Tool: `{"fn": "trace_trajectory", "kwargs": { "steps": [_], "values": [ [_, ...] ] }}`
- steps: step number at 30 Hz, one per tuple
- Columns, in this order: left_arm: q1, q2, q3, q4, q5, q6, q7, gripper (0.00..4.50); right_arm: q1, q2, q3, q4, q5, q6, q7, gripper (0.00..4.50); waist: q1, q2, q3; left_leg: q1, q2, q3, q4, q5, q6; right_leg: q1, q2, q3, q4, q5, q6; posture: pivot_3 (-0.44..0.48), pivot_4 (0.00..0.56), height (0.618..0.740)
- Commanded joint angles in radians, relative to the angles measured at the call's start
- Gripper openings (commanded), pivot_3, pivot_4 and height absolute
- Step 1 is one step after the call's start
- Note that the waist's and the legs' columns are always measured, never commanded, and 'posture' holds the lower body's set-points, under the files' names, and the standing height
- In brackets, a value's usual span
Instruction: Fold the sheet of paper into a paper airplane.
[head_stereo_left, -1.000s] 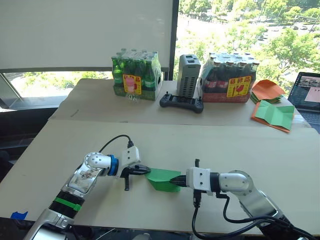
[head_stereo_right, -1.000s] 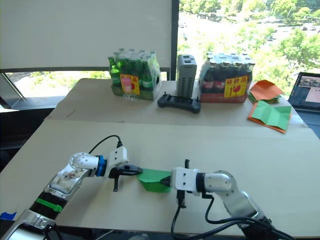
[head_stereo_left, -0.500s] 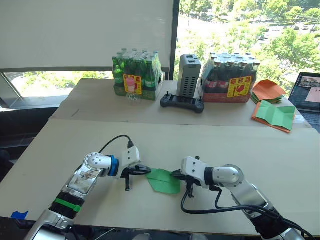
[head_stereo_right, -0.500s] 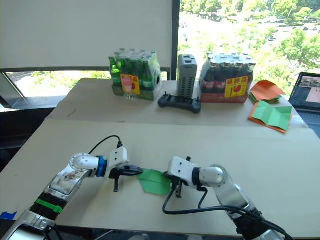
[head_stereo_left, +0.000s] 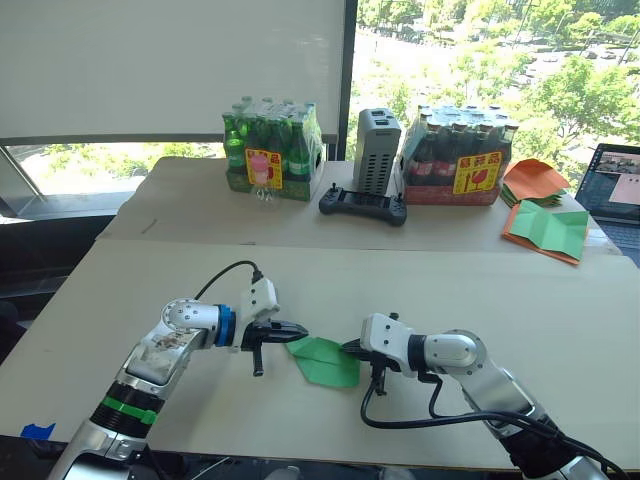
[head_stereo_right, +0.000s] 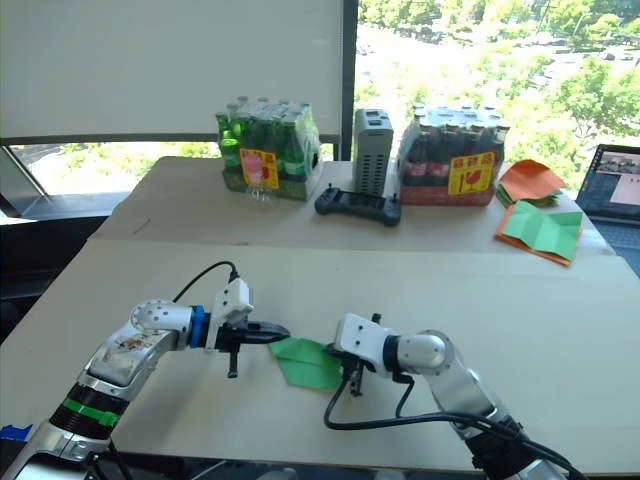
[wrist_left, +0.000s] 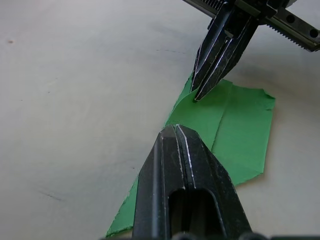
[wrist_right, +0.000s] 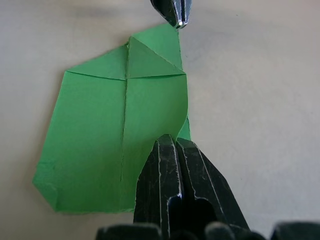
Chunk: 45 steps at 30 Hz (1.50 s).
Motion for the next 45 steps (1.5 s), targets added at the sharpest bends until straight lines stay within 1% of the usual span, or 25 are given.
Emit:
{"fn": "trace_trajectory", "kwargs": {
  "steps": [1, 6, 9, 12, 15, 20, 23, 25, 29, 30, 38, 45],
  "values": [
    [-0.004, -0.023, -0.018, 0.024, 0.02, -0.038, 0.008, 0.0, 0.008, -0.002, 0.01, -0.005, -0.008, 0.022, 0.001, 0.01, 0.0, 0.0, 0.0, 0.0, 0.0, 0.0, 0.0, 0.0, 0.0, 0.0, 0.0, 0.0, 0.0, 0.0, 0.0, 0.0, 0.15, 0.675],
    [-0.019, -0.047, -0.059, 0.057, 0.053, -0.061, 0.005, 0.0, 0.008, -0.003, 0.01, -0.014, -0.005, 0.034, 0.001, 0.01, 0.0, 0.0, 0.0, 0.0, 0.0, 0.0, 0.0, 0.0, 0.0, 0.0, 0.0, 0.0, 0.0, 0.0, 0.0, 0.0, 0.15, 0.675],
    [-0.013, -0.041, -0.084, 0.097, 0.101, -0.102, 0.008, 0.0, 0.005, 0.004, 0.004, -0.024, 0.002, 0.045, -0.005, 0.01, 0.0, 0.0, 0.0, 0.0, 0.0, 0.0, 0.0, 0.0, 0.0, 0.0, 0.0, 0.0, 0.0, 0.0, 0.0, 0.0, 0.15, 0.675],
    [-0.01, -0.047, -0.078, 0.112, 0.104, -0.109, 0.014, 0.0, 0.003, 0.021, -0.023, -0.061, 0.054, 0.083, 0.0, 0.86, 0.0, 0.0, 0.0, 0.0, 0.0, 0.0, 0.0, 0.0, 0.0, 0.0, 0.0, 0.0, 0.0, 0.0, 0.0, 0.0, 0.15, 0.675],
    [-0.015, -0.049, -0.081, 0.13, 0.116, -0.122, 0.02, 0.0, -0.004, 0.036, -0.043, -0.094, 0.078, 0.086, -0.01, 1.9, 0.001, 0.0, 0.0, 0.0, 0.0, 0.0, 0.0, 0.0, 0.0, 0.0, 0.0, 0.0, 0.0, 0.0, 0.0, 0.0, 0.15, 0.675],
    [-0.006, -0.044, -0.1, 0.135, 0.132, -0.134, 0.01, 0.0, -0.026, 0.081, -0.066, -0.152, 0.131, 0.094, -0.028, 1.9, 0.0, 0.0, 0.0, 0.0, 0.0, 0.0, 0.0, 0.0, 0.0, 0.0, 0.0, 0.0, 0.0, 0.0, 0.0, 0.0, 0.15, 0.675],
    [0.007, -0.038, -0.111, 0.133, 0.145, -0.142, 0.008, 0.0, -0.031, 0.088, -0.039, -0.164, 0.121, 0.102, -0.03, 1.9, 0.0, 0.0, 0.0, 0.0, 0.0, 0.0, 0.0, 0.0, 0.0, 0.0, 0.0, 0.0, 0.0, 0.0, 0.0, 0.0, 0.15, 0.675],
    [0.012, -0.037, -0.11, 0.132, 0.147, -0.142, 0.007, 0.0, -0.027, 0.077, -0.002, -0.154, 0.081, 0.1, -0.035, 1.39, 0.0, 0.0, 0.0, 0.0, 0.0, 0.0, 0.0, 0.0, 0.0, 0.0, 0.0, 0.0, 0.0, 0.0, 0.0, 0.0, 0.15, 0.675],
    [0.013, -0.038, -0.107, 0.125, 0.147, -0.138, 0.009, 0.0, -0.007, 0.066, 0.03, -0.135, 0.068, 0.105, -0.028, 0.09, 0.0, 0.0, 0.0, 0.001, 0.0, 0.0, 0.0, 0.0, 0.0, 0.0, 0.0, 0.0, 0.0, 0.0, 0.0, 0.0, 0.15, 0.675],
    [0.014, -0.037, -0.107, 0.124, 0.148, -0.138, 0.01, 0.0, -0.007, 0.066, 0.037, -0.124, 0.058, 0.1, -0.031, 0.01, 0.0, 0.0, 0.0, 0.001, 0.0, 0.0, 0.0, 0.0, 0.0, 0.0, 0.0, 0.0, 0.0, 0.0, 0.0, 0.0, 0.15, 0.675],
    [0.019, -0.031, -0.109, 0.109, 0.156, -0.144, 0.013, 0.0, -0.026, 0.083, 0.062, -0.038, 0.03, 0.074, -0.033, 0.01, 0.0, 0.0, 0.0, 0.001, 0.0, 0.0, 0.0, 0.0, 0.0, 0.001, 0.0, 0.0, 0.0, 0.0, 0.0, 0.0, 0.15, 0.675],
    [0.019, -0.026, -0.105, 0.099, 0.158, -0.145, 0.015, 0.0, -0.007, 0.05, 0.087, 0.005, -0.008, 0.084, -0.013, 0.01, -0.002, 0.0, 0.0, 0.002, 0.0, 0.0, 0.0, 0.0, 0.0, 0.001, 0.0, 0.0, 0.0, 0.0, 0.0, 0.0, 0.15, 0.675]
  ]
}}
